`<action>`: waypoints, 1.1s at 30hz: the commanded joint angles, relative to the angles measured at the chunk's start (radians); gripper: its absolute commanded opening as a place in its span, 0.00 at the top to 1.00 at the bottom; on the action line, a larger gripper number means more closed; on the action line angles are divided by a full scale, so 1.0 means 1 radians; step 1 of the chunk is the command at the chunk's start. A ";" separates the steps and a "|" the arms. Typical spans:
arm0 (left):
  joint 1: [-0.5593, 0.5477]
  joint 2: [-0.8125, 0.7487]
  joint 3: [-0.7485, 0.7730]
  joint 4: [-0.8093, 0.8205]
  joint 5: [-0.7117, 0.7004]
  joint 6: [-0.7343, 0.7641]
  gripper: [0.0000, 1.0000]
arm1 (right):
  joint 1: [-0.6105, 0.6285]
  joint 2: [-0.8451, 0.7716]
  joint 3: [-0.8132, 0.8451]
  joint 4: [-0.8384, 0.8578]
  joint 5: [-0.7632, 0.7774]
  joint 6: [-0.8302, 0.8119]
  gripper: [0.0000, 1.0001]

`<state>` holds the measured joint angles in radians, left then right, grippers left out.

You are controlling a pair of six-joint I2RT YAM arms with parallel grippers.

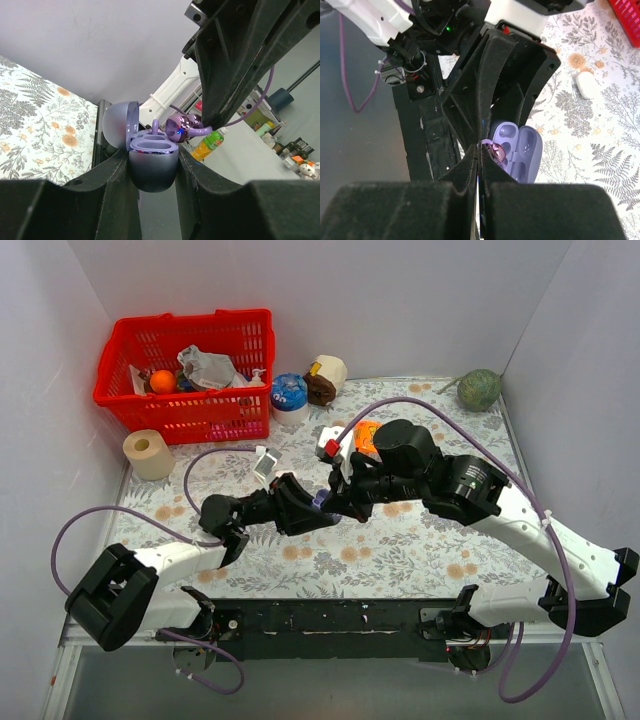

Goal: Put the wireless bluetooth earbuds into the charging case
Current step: Place the earbud in the charging case.

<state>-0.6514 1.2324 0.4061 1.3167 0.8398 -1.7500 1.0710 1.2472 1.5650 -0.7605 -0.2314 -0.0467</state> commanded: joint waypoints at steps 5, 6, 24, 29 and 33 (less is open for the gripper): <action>-0.005 0.025 0.051 0.426 0.035 -0.066 1.00 | 0.003 -0.045 -0.065 0.021 -0.025 -0.030 0.99; -0.005 0.027 0.053 0.434 0.036 -0.074 1.00 | 0.003 -0.045 -0.068 0.026 -0.019 -0.028 0.99; -0.011 0.036 0.045 0.510 0.054 -0.143 1.00 | -0.009 -0.040 -0.103 0.096 0.070 -0.041 0.99; -0.013 0.030 0.039 0.516 0.051 -0.140 1.00 | -0.014 -0.037 -0.112 0.093 0.072 -0.041 0.99; -0.013 0.026 0.033 0.513 0.047 -0.134 1.00 | -0.017 -0.040 -0.120 0.093 0.076 -0.038 0.99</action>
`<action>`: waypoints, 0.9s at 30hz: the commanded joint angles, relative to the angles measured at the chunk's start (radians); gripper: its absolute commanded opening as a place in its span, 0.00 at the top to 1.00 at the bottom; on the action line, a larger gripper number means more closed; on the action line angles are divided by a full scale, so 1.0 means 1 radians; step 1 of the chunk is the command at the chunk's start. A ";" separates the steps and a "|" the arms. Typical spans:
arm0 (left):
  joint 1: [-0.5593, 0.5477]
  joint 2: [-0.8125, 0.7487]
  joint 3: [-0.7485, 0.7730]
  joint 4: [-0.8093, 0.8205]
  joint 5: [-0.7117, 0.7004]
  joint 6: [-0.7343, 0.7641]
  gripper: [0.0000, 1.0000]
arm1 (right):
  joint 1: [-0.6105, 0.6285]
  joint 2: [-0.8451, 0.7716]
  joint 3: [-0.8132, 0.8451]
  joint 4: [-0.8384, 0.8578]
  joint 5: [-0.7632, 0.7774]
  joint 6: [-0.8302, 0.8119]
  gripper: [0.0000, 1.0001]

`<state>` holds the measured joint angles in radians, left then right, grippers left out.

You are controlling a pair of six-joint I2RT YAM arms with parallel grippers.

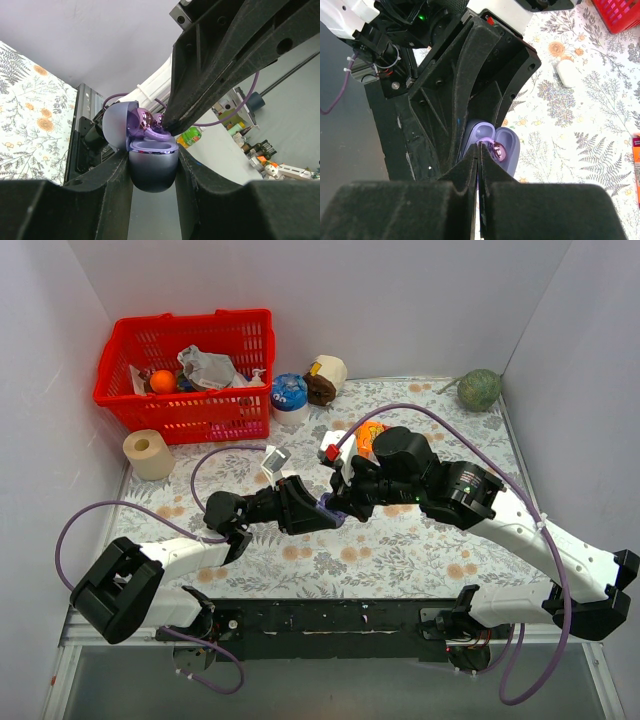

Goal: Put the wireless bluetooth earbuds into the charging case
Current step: Place the earbud in the charging case.

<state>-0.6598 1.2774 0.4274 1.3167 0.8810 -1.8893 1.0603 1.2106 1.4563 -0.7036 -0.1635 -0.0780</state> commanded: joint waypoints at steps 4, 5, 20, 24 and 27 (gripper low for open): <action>-0.006 -0.026 -0.002 0.512 -0.004 0.015 1.00 | -0.008 -0.003 -0.004 0.036 0.024 0.004 0.99; -0.006 -0.030 -0.006 0.510 -0.004 0.021 1.00 | -0.008 -0.003 -0.002 0.036 0.028 0.007 0.99; -0.006 -0.061 -0.038 0.415 -0.045 0.156 1.00 | -0.008 0.013 0.145 0.004 0.059 0.127 0.64; -0.017 -0.133 -0.052 0.214 -0.115 0.343 1.00 | -0.008 0.063 0.194 -0.056 0.025 0.174 0.62; -0.040 -0.205 -0.044 0.034 -0.183 0.511 1.00 | -0.008 0.058 0.165 -0.040 0.025 0.195 0.59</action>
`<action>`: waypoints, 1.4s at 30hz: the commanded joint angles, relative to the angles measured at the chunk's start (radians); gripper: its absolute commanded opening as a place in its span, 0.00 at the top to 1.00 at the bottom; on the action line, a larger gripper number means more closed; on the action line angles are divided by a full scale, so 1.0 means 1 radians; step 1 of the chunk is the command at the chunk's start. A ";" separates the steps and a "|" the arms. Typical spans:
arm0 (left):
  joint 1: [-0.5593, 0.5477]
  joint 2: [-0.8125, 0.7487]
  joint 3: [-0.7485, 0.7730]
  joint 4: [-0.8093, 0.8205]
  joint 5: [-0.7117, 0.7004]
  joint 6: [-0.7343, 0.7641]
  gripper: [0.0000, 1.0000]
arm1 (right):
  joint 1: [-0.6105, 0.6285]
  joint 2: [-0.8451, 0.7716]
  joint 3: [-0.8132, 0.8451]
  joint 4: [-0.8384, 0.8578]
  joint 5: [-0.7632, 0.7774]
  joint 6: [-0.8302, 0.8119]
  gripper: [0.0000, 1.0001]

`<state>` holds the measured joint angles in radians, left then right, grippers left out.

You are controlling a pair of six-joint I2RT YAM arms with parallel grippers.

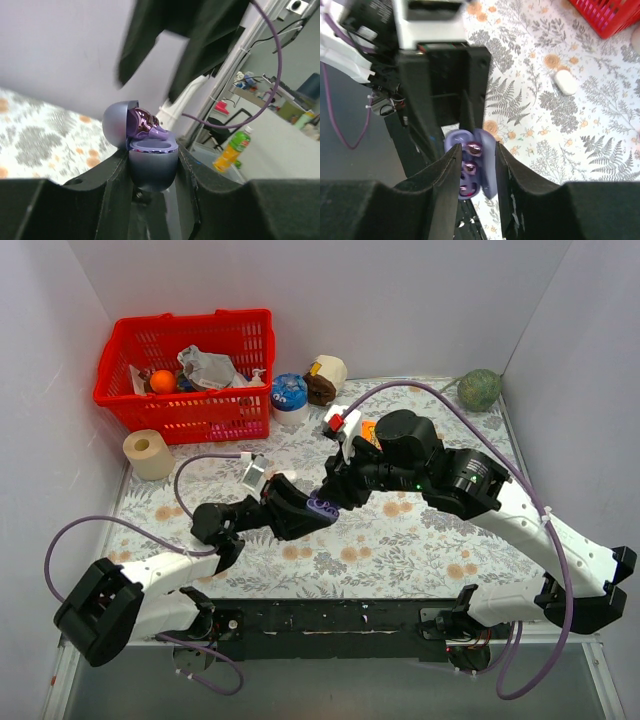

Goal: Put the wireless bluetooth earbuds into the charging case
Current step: Place the earbud in the charging case.

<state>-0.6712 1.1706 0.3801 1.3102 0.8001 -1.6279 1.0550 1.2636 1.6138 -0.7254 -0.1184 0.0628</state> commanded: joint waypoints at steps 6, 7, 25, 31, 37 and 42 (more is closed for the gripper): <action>-0.039 -0.126 -0.001 -0.015 -0.165 0.324 1.00 | -0.003 -0.013 -0.037 0.018 0.020 0.081 0.55; -0.041 -0.126 -0.003 -0.017 -0.164 0.324 1.00 | -0.003 -0.021 -0.041 0.033 0.022 0.081 0.54; -0.042 -0.114 -0.012 -0.075 -0.176 0.272 1.00 | -0.003 0.002 0.095 -0.008 0.033 0.032 0.54; -0.042 -0.101 0.003 -0.075 -0.154 0.234 1.00 | 0.003 0.011 0.072 -0.025 -0.027 0.017 0.77; -0.042 -0.091 0.013 -0.057 -0.130 0.203 1.00 | 0.008 0.017 0.067 -0.032 -0.049 0.006 0.76; -0.042 -0.091 0.014 -0.058 -0.121 0.201 1.00 | 0.010 0.042 0.069 -0.071 -0.072 -0.008 0.72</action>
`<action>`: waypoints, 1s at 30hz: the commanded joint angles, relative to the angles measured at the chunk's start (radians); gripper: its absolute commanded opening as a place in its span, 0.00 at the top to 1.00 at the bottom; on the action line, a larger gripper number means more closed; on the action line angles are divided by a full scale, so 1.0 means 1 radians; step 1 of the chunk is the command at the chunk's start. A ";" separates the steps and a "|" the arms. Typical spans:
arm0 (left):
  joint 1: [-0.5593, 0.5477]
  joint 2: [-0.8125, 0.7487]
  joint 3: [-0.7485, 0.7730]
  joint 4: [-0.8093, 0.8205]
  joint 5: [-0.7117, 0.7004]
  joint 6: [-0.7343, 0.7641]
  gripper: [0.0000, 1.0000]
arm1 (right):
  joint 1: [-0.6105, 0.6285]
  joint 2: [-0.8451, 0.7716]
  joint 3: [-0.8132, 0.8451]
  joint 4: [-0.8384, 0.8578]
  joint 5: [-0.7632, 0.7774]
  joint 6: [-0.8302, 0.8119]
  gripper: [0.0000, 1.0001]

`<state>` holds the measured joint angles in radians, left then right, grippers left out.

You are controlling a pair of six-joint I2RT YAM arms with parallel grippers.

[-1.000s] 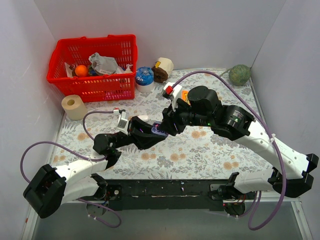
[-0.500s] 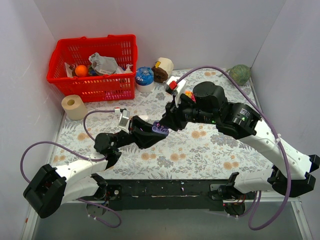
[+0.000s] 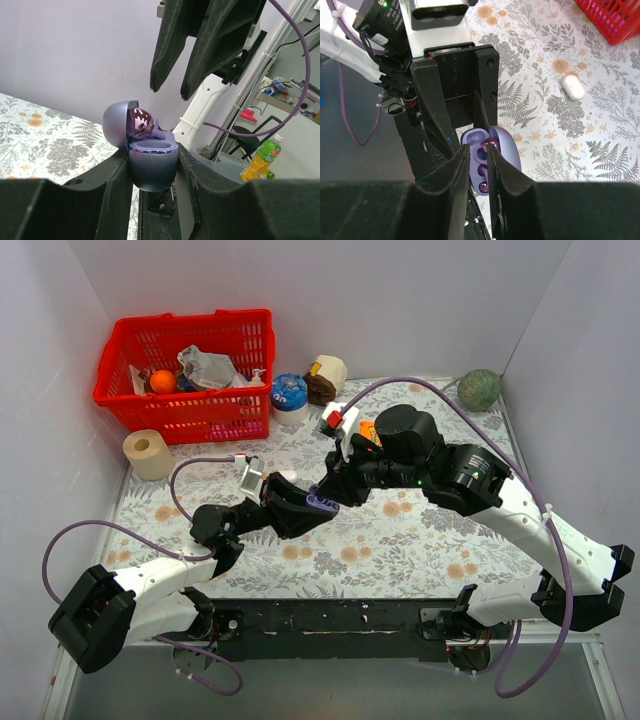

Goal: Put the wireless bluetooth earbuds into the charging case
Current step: Place the earbud in the charging case.

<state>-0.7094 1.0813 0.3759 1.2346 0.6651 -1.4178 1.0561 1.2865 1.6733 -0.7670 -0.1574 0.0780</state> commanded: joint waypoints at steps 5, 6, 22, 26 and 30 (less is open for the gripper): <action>-0.004 -0.006 0.020 0.009 0.011 -0.003 1.00 | 0.012 0.017 -0.001 -0.035 -0.027 -0.027 0.72; -0.004 -0.004 0.020 0.009 0.011 -0.003 1.00 | 0.012 0.016 -0.003 -0.037 -0.021 -0.027 0.72; -0.004 -0.007 0.031 0.002 0.025 0.011 1.00 | 0.012 0.017 -0.035 -0.038 -0.014 -0.024 0.63; -0.005 -0.014 0.034 -0.012 0.027 0.022 1.00 | 0.013 0.023 -0.037 -0.038 -0.013 -0.024 0.63; -0.005 -0.017 0.035 -0.014 0.028 0.026 1.00 | 0.015 0.031 -0.038 -0.048 -0.014 -0.026 0.68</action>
<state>-0.7094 1.0859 0.3763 1.2034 0.6865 -1.4113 1.0626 1.3148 1.6398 -0.8131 -0.1669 0.0662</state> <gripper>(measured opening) 0.326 0.350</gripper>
